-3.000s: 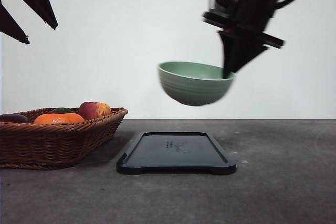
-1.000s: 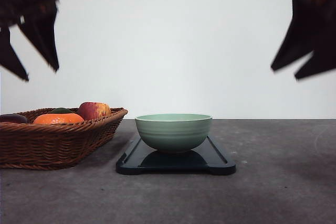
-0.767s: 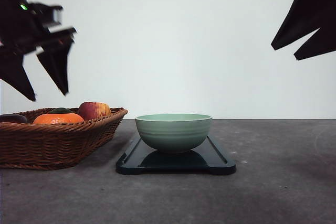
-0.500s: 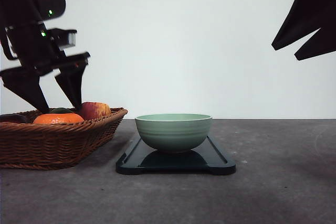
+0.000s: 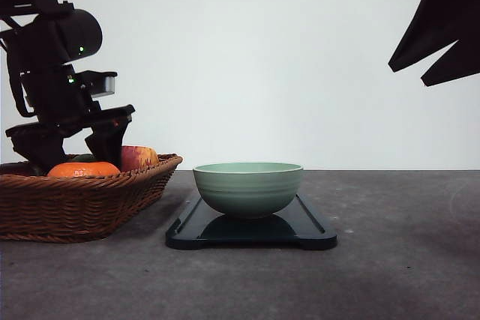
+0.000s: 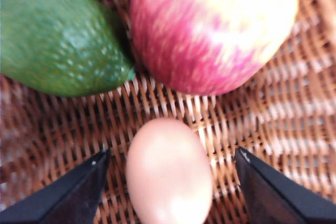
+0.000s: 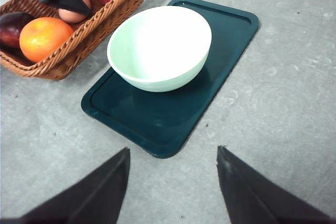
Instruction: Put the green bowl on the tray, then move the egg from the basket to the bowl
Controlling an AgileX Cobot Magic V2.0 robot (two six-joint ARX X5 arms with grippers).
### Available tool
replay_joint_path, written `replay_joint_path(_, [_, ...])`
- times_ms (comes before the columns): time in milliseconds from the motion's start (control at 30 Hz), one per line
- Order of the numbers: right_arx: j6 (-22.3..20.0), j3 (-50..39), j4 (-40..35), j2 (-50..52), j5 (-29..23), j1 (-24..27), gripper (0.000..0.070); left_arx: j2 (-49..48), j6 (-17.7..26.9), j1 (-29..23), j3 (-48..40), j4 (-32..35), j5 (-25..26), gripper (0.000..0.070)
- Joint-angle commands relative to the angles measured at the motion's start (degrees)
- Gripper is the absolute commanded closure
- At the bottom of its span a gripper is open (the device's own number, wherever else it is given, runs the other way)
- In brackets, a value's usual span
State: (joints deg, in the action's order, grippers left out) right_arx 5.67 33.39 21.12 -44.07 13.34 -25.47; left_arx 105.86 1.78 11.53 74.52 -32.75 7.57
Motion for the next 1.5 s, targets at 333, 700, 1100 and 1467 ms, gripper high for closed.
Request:
replay_joint_path(333, [0.39,0.74,-0.47,-0.39,-0.11,-0.37,0.0372,1.3,-1.39,0.22,1.95,-0.94,-0.09,0.044])
replay_joint_path(700, [0.33,0.74,-0.5,-0.39,-0.11,-0.37,0.0372,-4.27,-1.2,0.69,7.89,-7.09,-0.02,0.044])
replay_joint_path(1100, [0.33,0.74,-0.44,-0.38,-0.05,-0.37,0.0372,-11.02,-0.87,13.4,8.09,2.59,4.69,0.0441])
replay_joint_path(1467, [0.33,0.74,-1.02,-0.37,-0.1,-0.37,0.0372,-1.38,0.78,23.66,8.09,11.16,-2.82,0.044])
